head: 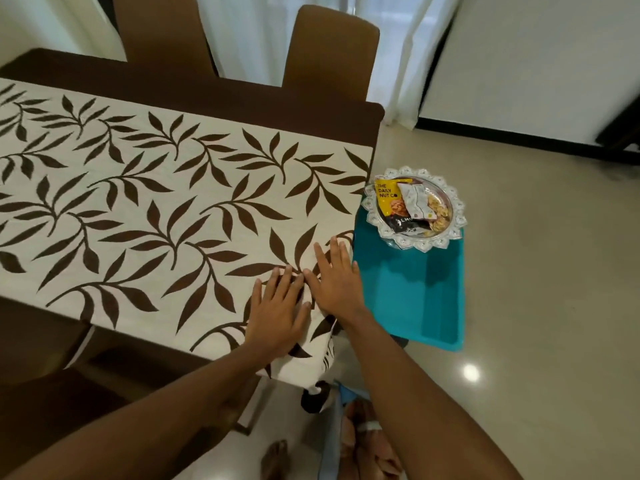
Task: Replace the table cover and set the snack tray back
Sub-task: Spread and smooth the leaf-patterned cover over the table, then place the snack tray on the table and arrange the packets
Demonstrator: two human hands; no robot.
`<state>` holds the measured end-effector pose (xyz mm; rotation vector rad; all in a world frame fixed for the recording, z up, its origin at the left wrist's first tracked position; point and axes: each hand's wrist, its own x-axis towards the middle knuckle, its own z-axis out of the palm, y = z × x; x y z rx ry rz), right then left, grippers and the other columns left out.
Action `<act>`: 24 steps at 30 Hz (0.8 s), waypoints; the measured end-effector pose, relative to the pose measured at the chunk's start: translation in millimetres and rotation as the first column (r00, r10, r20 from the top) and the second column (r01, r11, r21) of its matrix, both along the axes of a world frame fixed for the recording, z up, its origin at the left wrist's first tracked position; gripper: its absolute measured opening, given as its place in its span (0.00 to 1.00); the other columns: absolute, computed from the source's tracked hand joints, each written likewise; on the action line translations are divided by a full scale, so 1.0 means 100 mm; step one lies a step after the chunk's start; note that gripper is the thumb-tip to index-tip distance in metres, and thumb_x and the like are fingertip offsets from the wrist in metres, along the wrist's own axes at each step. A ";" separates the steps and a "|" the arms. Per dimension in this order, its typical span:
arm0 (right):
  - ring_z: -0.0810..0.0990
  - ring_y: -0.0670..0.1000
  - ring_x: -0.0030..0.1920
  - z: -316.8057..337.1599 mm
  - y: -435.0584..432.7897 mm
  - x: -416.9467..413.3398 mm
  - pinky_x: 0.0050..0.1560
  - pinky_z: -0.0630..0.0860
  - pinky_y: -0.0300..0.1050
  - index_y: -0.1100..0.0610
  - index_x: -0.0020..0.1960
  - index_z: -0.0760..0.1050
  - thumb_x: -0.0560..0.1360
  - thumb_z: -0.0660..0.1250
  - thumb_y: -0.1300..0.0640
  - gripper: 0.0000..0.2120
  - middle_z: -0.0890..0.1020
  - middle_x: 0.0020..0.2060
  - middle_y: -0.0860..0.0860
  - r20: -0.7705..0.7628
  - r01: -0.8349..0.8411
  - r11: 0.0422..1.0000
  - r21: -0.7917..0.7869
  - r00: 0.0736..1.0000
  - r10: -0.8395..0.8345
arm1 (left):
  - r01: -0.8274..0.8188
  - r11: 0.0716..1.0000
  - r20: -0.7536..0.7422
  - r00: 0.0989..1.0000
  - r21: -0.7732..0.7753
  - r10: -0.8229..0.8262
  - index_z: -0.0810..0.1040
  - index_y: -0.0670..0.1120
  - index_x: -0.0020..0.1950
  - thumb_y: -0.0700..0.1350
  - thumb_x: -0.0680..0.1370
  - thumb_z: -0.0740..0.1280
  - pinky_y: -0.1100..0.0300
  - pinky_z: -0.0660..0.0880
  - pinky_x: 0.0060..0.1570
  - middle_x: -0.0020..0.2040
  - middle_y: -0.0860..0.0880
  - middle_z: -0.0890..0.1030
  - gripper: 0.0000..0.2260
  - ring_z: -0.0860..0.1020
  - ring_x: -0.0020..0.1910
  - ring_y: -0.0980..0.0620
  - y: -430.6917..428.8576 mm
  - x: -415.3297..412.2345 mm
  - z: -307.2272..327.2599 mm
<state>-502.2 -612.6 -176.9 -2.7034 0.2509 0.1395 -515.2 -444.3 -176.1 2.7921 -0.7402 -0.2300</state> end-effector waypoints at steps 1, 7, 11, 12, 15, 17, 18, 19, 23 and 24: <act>0.41 0.57 0.82 0.02 -0.01 -0.02 0.78 0.50 0.65 0.48 0.84 0.49 0.84 0.51 0.38 0.32 0.45 0.83 0.55 -0.017 -0.016 1.000 0.022 1.000 0.017 | -0.045 0.998 0.012 0.999 -0.033 0.045 0.57 0.52 0.81 0.61 0.81 0.45 0.39 0.45 0.78 0.82 0.48 0.54 0.29 0.46 0.82 0.48 -0.02 -0.02 0.00; 0.56 0.60 0.79 0.09 -0.37 -0.52 0.75 0.64 0.61 0.47 0.80 0.63 0.82 0.60 0.43 0.27 0.54 0.82 0.53 -0.018 -0.139 0.952 0.271 0.989 0.150 | -0.196 0.964 0.084 0.973 -0.179 0.214 0.77 0.49 0.65 0.56 0.80 0.55 0.40 0.61 0.72 0.69 0.46 0.76 0.20 0.71 0.71 0.45 -0.45 -0.22 0.06; 0.70 0.59 0.70 0.20 -0.93 -0.73 0.70 0.68 0.55 0.52 0.72 0.74 0.81 0.65 0.48 0.20 0.73 0.70 0.55 -0.069 -0.085 0.933 0.351 0.991 0.117 | -0.110 0.939 0.062 0.989 -0.327 0.137 0.81 0.45 0.59 0.53 0.76 0.61 0.51 0.77 0.56 0.55 0.47 0.83 0.18 0.81 0.53 0.47 -0.82 -0.15 0.22; 0.71 0.59 0.69 0.21 -1.18 -0.79 0.69 0.68 0.53 0.52 0.71 0.76 0.81 0.66 0.49 0.19 0.75 0.68 0.55 -0.086 -0.048 0.937 0.346 0.993 0.083 | -0.104 0.928 0.022 0.993 -0.358 0.119 0.81 0.45 0.59 0.52 0.75 0.62 0.50 0.79 0.53 0.53 0.47 0.83 0.17 0.80 0.50 0.48 -1.00 -0.12 0.26; 0.75 0.56 0.67 0.20 -1.72 -0.87 0.67 0.70 0.49 0.52 0.68 0.79 0.80 0.67 0.49 0.17 0.79 0.65 0.53 -0.120 0.081 0.940 0.332 0.992 -0.043 | -0.116 0.925 -0.079 0.993 -0.363 0.093 0.79 0.46 0.62 0.47 0.77 0.65 0.52 0.76 0.57 0.56 0.48 0.82 0.15 0.79 0.55 0.49 -1.39 -0.05 0.40; 0.76 0.55 0.68 0.20 -2.02 -0.86 0.68 0.71 0.50 0.51 0.67 0.79 0.80 0.67 0.48 0.17 0.79 0.66 0.52 -0.150 0.163 0.928 0.336 0.982 -0.118 | -0.116 0.934 -0.142 0.987 -0.338 0.072 0.77 0.45 0.66 0.43 0.79 0.68 0.55 0.73 0.61 0.61 0.47 0.80 0.16 0.78 0.60 0.48 -1.60 0.05 0.45; 0.76 0.55 0.68 0.20 -2.15 -0.84 0.68 0.71 0.50 0.51 0.67 0.79 0.80 0.67 0.48 0.17 0.79 0.67 0.52 -0.160 0.200 0.919 0.340 0.975 -0.153 | -0.124 0.940 -0.189 0.980 -0.318 0.066 0.75 0.45 0.69 0.42 0.79 0.69 0.54 0.73 0.62 0.64 0.46 0.79 0.18 0.77 0.62 0.48 -1.70 0.10 0.48; 0.76 0.54 0.67 0.18 -2.29 -0.80 0.67 0.71 0.49 0.52 0.67 0.79 0.80 0.67 0.48 0.17 0.79 0.67 0.51 -0.164 0.242 0.905 0.349 0.967 -0.195 | -0.128 0.944 -0.234 0.971 -0.305 0.056 0.73 0.44 0.71 0.43 0.79 0.69 0.52 0.73 0.64 0.66 0.45 0.77 0.20 0.76 0.64 0.47 -1.82 0.18 0.50; 0.76 0.54 0.66 0.13 -2.66 -0.52 0.64 0.74 0.50 0.51 0.69 0.76 0.80 0.67 0.48 0.19 0.77 0.68 0.51 -0.176 0.391 0.844 0.367 0.920 -0.350 | -0.198 0.932 -0.336 0.938 -0.303 0.090 0.69 0.42 0.74 0.41 0.79 0.68 0.53 0.70 0.64 0.68 0.47 0.74 0.23 0.73 0.66 0.48 -2.18 0.56 0.57; 0.76 0.55 0.66 0.10 -2.73 -0.41 0.64 0.74 0.51 0.51 0.70 0.75 0.79 0.67 0.48 0.20 0.77 0.68 0.51 -0.172 0.427 0.830 0.359 0.904 -0.391 | -0.223 0.929 -0.345 0.932 -0.294 0.114 0.70 0.41 0.73 0.40 0.78 0.68 0.55 0.69 0.62 0.66 0.49 0.74 0.23 0.73 0.64 0.49 -2.28 0.72 0.55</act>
